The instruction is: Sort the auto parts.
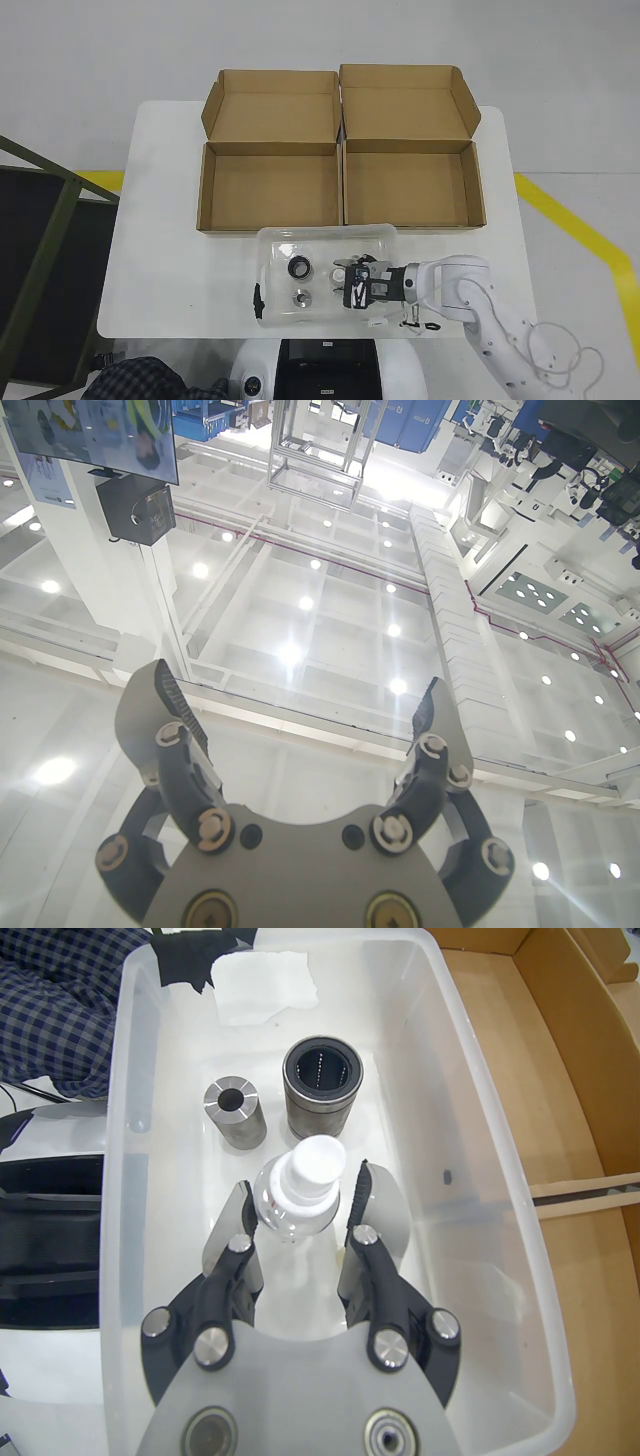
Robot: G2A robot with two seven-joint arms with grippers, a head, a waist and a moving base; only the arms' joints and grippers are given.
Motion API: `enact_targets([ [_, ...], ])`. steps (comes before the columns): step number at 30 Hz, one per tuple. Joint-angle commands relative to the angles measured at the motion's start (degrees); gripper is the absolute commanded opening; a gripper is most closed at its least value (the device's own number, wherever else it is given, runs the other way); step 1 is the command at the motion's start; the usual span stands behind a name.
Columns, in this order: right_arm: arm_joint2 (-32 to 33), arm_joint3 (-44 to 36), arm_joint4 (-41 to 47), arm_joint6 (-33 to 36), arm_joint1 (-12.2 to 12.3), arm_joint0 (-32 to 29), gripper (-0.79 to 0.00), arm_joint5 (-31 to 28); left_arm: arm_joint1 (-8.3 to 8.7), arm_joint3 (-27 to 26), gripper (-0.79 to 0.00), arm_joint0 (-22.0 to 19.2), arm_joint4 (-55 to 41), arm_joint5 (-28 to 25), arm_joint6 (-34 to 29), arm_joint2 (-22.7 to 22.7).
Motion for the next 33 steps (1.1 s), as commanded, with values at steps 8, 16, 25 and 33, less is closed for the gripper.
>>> enact_targets([
  [8, -0.76, 0.45, 0.79, -0.28, 0.24, 0.97, -0.785, -0.67, 0.00, 0.00, 0.000, 0.00, 0.00, 0.00, 0.00, 0.00],
  [16, 1.53, -1.79, 2.50, -1.20, 0.92, 0.40, -0.785, -1.21, 0.00, 0.00, 0.000, 0.00, 0.00, 0.00, 0.00, 0.00],
  [25, 5.04, -2.63, 7.62, -4.10, 1.69, -0.52, -0.785, -2.04, 0.00, 0.00, 0.000, 0.00, 0.00, 0.00, 0.00, 0.00],
  [33, 7.99, -0.84, 15.22, -6.40, 2.31, -0.28, -0.785, -3.63, 0.00, 0.00, 0.000, 0.00, 0.00, 0.00, 0.00, 0.00],
])
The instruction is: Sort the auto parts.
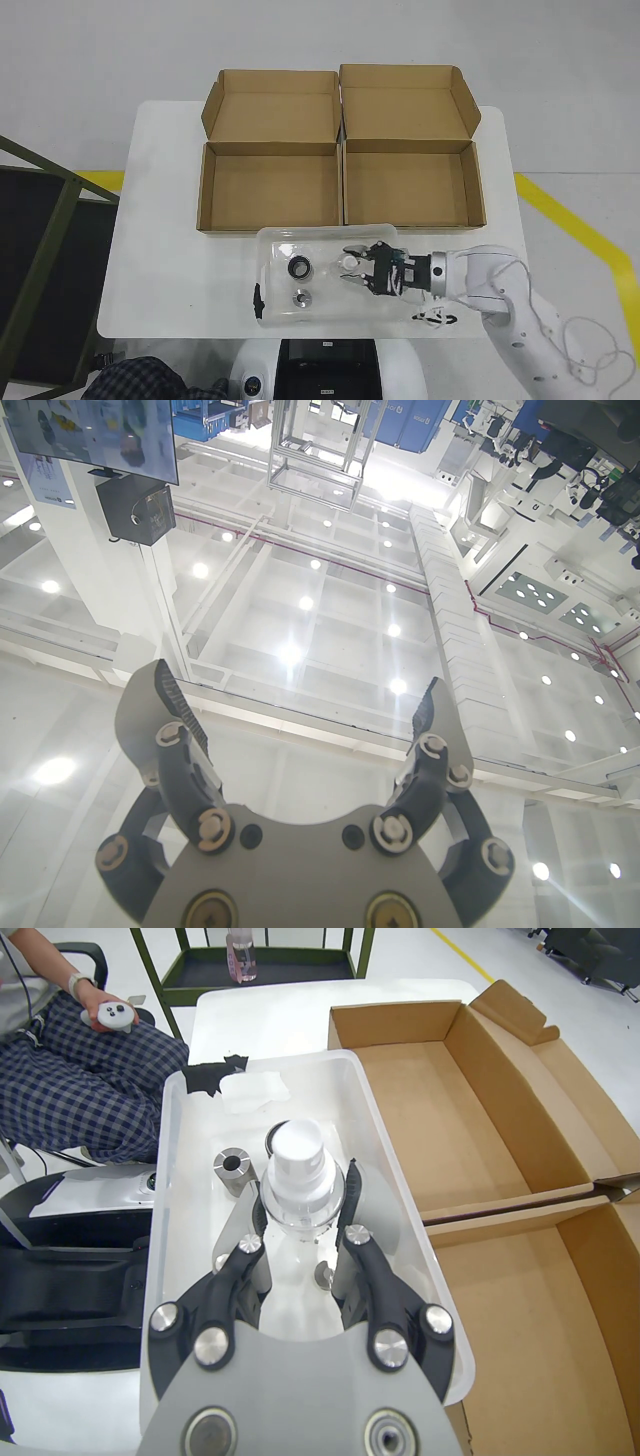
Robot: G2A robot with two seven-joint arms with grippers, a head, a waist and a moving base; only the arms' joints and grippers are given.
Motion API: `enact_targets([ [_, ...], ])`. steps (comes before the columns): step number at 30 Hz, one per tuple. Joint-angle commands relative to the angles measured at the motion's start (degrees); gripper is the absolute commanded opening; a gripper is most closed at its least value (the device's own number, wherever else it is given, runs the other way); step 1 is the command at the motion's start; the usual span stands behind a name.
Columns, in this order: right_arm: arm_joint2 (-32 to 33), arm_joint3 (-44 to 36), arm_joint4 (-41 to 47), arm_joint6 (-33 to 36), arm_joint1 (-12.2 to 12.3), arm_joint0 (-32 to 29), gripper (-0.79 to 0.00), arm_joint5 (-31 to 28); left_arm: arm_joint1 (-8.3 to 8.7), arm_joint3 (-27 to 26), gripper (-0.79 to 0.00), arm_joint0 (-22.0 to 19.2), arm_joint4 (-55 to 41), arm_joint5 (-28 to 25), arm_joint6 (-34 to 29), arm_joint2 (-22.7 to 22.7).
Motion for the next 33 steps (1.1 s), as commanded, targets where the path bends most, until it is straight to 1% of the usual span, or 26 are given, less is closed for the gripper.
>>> enact_targets([
  [1, 0.76, 0.54, 2.26, -0.04, 0.17, 0.47, -0.785, -0.43, 0.00, 0.00, 0.000, 0.00, 0.00, 0.00, 0.00, 0.00],
  [15, 6.79, -0.32, 13.89, -1.41, 1.39, 0.85, -0.785, -0.29, 0.00, 0.00, 0.000, 0.00, 0.00, 0.00, 0.00, 0.00],
  [19, 9.11, -0.81, 16.61, -1.86, 1.74, 0.76, -0.785, 0.72, 0.00, 0.00, 0.000, 0.00, 0.00, 0.00, 0.00, 0.00],
  [25, 12.41, -1.45, 19.35, -1.71, 2.29, 0.13, -0.785, 1.82, 0.00, 0.00, 0.000, 0.00, 0.00, 0.00, 0.00, 0.00],
  [33, 13.93, -2.28, 21.88, -0.93, 2.74, 0.32, -0.785, 2.83, 0.00, 0.00, 0.000, 0.00, 0.00, 0.00, 0.00, 0.00],
])
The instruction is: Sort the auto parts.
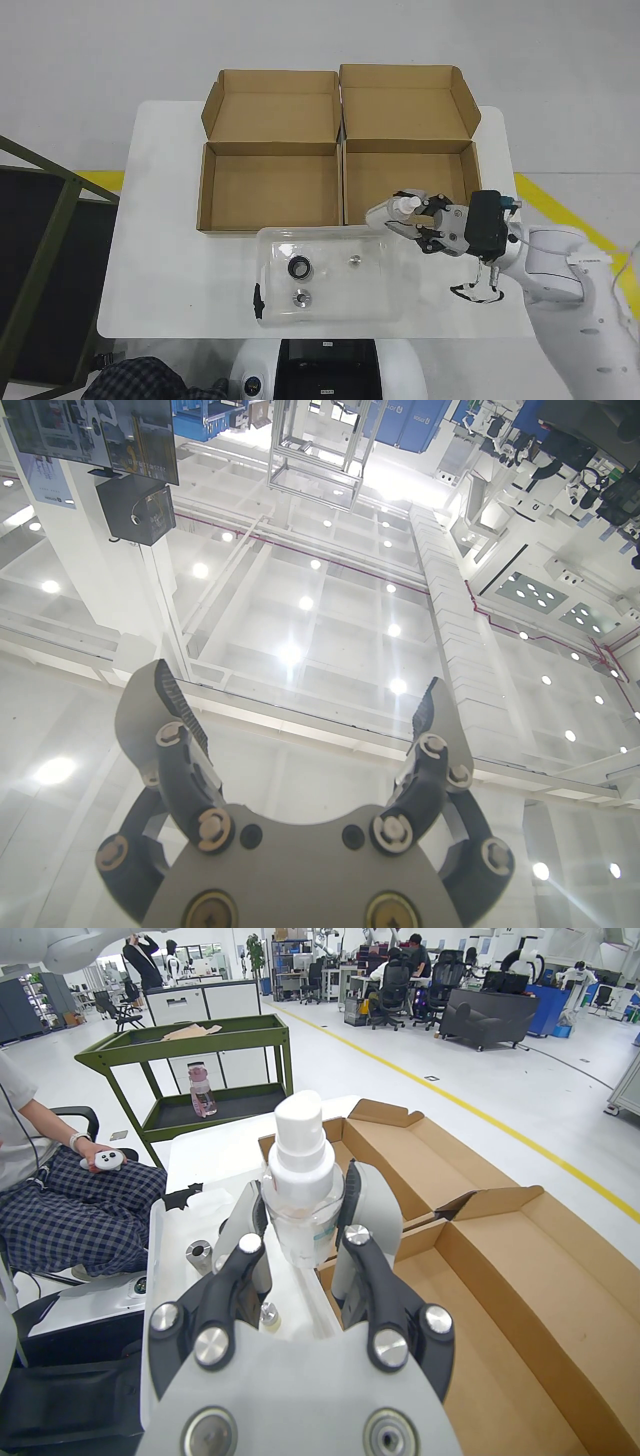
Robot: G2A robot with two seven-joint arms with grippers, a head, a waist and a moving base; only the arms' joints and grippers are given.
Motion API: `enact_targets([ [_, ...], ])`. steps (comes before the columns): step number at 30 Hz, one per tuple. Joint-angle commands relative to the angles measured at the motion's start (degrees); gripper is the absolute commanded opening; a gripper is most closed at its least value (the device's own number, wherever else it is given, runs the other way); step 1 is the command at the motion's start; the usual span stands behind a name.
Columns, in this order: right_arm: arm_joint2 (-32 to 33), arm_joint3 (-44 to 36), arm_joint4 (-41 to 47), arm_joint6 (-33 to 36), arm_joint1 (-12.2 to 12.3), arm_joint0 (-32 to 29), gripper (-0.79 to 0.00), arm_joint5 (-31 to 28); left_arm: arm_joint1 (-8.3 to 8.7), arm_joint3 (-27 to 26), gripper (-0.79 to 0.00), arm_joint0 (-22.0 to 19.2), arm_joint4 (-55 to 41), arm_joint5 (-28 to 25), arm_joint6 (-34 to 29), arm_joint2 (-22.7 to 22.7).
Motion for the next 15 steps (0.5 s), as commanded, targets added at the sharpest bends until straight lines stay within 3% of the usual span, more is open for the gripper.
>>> enact_targets([
  [1, 0.15, -0.24, 0.40, 0.19, 0.09, 0.14, -0.785, 0.34, 0.00, 0.00, 0.000, 0.00, 0.00, 0.00, 0.00, 0.00],
  [15, -1.38, 0.54, 0.77, 1.11, 0.34, 1.69, -0.785, 1.87, 0.00, 0.00, 0.000, 0.00, 0.00, 0.00, 0.00, 0.00],
])
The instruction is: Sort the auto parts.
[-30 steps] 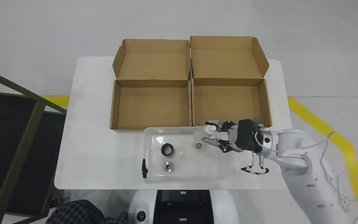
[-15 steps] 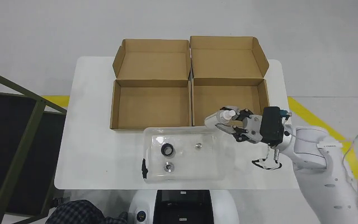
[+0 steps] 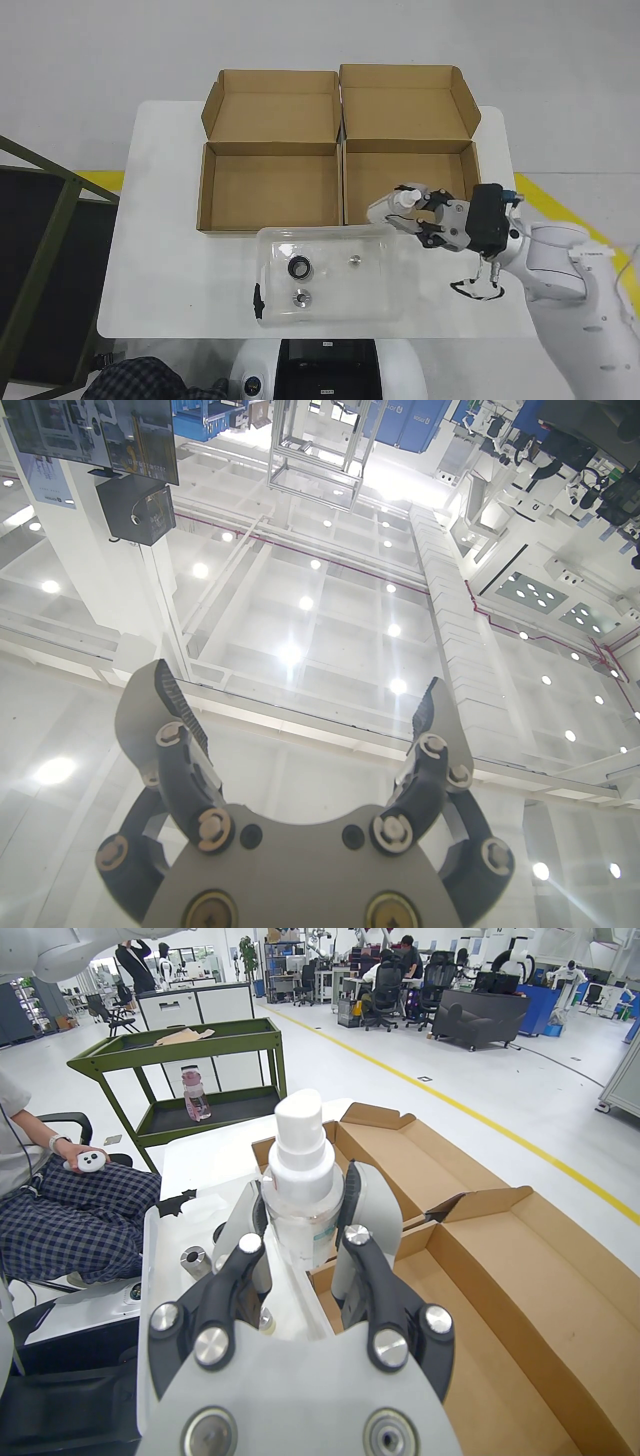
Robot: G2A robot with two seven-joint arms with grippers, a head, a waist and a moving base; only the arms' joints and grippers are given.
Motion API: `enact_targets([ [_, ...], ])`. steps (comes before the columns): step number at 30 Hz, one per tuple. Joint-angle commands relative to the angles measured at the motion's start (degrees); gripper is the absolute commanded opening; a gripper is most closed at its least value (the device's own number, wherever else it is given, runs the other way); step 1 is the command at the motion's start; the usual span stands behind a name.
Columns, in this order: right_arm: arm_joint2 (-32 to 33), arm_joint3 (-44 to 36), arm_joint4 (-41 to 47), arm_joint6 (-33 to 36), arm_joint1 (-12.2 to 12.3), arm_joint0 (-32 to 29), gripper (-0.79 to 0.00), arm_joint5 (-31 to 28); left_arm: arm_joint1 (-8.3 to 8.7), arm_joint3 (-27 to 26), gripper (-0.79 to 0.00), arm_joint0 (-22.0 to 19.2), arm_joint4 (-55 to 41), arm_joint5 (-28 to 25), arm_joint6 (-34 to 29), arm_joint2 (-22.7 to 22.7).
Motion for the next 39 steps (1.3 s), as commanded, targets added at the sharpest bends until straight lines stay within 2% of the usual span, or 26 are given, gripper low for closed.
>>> enact_targets([
  [1, -0.55, 0.41, -1.00, 0.55, -0.01, 0.81, -0.785, 0.79, 0.00, 0.00, 0.000, 0.00, 0.00, 0.00, 0.00, 0.00],
  [11, -5.03, 2.48, -7.86, 1.30, -0.57, 4.76, -0.785, 7.24, 0.00, 0.00, 0.000, 0.00, 0.00, 0.00, 0.00, 0.00],
  [26, -17.07, 17.99, -11.73, 2.32, -3.04, 16.80, -0.785, 15.18, 0.00, 0.00, 0.000, 0.00, 0.00, 0.00, 0.00, 0.00],
  [39, -22.36, 26.41, -14.51, 1.11, -4.71, 21.79, -0.785, 17.98, 0.00, 0.00, 0.000, 0.00, 0.00, 0.00, 0.00, 0.00],
])
